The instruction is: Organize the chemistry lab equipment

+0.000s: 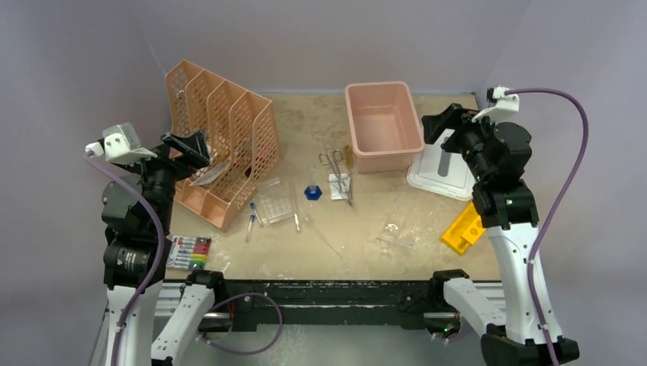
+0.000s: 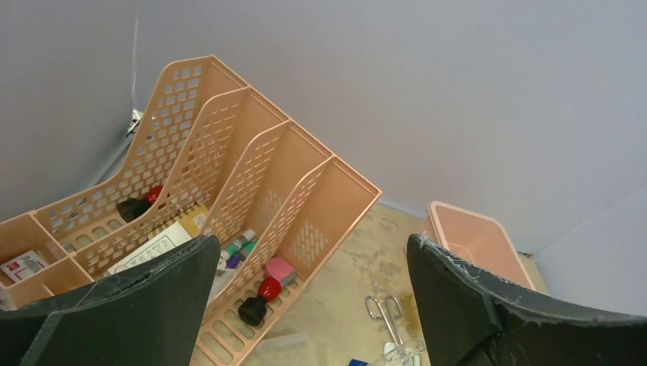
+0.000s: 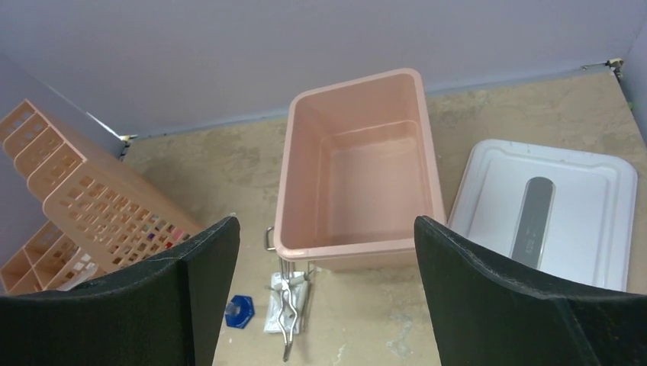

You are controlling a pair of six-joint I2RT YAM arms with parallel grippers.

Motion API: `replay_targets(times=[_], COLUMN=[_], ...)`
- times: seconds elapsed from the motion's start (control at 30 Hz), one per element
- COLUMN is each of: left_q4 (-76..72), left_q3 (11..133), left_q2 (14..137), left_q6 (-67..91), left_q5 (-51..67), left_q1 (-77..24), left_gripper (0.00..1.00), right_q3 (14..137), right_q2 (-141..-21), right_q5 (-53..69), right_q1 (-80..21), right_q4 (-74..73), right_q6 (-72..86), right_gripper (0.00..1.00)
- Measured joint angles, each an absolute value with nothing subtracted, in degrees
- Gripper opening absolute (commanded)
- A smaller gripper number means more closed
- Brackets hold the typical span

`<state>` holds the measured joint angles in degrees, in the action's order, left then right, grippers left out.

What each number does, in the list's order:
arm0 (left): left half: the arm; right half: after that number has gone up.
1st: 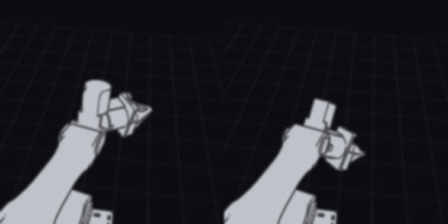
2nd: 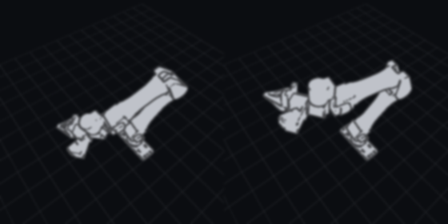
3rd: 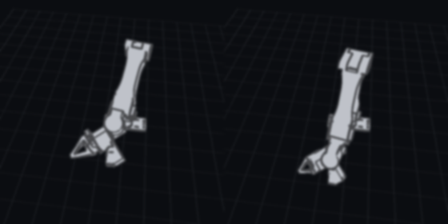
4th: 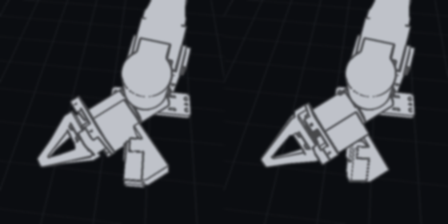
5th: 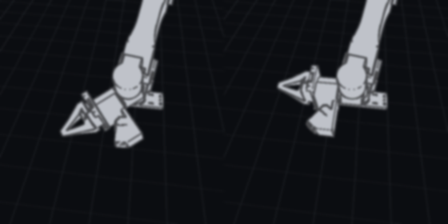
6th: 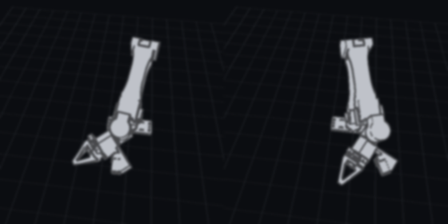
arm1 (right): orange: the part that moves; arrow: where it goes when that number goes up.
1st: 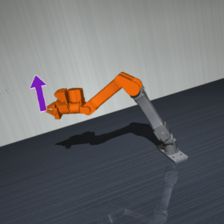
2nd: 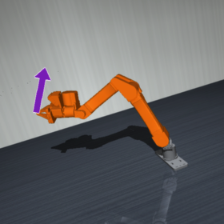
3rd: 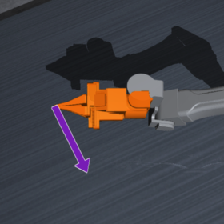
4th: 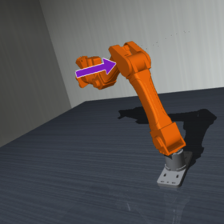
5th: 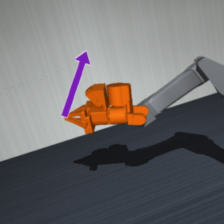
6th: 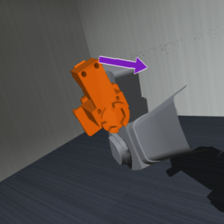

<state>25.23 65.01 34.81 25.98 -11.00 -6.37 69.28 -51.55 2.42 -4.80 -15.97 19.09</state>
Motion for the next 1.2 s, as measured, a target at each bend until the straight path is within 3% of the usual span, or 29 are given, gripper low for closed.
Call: replay_targets(times=[0.37, 0.63, 1.2], left_q4=[27.3, 29.2, 28.5], left_q3=[64.6, 61.7, 45.3], left_q2=[35.4, 37.8, 41.2], left_q6=[35.0, 40.1, 42.9], left_q5=[-11.9, -9.6, 5.8], left_q1=[-6.4, -6.4, -6.4], left_gripper=[0.98, 0.96, 0.96], right_q3=[68.6, 65.3, 60.1], right_q2=[-51.7, -55.8, -74.0], right_q5=[5.9, 11.7, -5.3], right_q1=[-4.8, -8.0, -45.0], right_q4=[-17.7, -17.7, -13.5], right_q6=[20.1, 21.3, 19.4], right_gripper=[0.83, 0.8, 0.73])
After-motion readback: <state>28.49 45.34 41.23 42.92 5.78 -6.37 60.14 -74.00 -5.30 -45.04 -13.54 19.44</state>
